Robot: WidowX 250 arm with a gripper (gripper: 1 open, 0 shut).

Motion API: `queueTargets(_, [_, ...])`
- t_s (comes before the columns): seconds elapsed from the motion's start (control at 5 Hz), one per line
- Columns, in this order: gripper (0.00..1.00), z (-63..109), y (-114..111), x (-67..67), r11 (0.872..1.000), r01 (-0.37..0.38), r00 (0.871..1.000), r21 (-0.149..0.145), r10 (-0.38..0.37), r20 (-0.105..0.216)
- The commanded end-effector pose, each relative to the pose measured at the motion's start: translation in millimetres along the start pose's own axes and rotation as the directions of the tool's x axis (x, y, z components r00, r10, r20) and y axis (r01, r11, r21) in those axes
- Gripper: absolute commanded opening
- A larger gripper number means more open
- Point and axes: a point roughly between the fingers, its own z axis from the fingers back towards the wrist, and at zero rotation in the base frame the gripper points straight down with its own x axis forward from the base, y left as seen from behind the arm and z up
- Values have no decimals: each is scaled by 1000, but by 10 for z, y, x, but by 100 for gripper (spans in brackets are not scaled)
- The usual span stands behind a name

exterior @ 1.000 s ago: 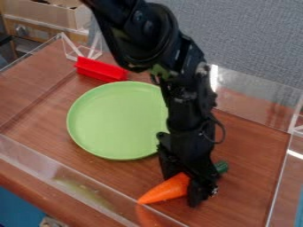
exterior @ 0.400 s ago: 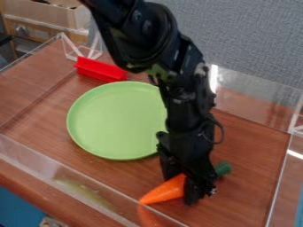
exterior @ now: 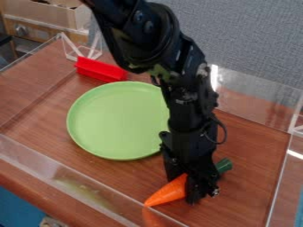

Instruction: Put the carrot on the right side

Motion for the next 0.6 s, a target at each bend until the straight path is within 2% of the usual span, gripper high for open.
queueTargets(0.0, [100, 41, -8, 35, 1000, -2, 1000, -1, 2, 17])
queueTargets(0.2, [100, 107, -7, 6, 1000, -20, 999, -1, 20, 26])
queueTargets(0.4, [100, 254, 1, -34, 999, -45, 998, 10, 44, 51])
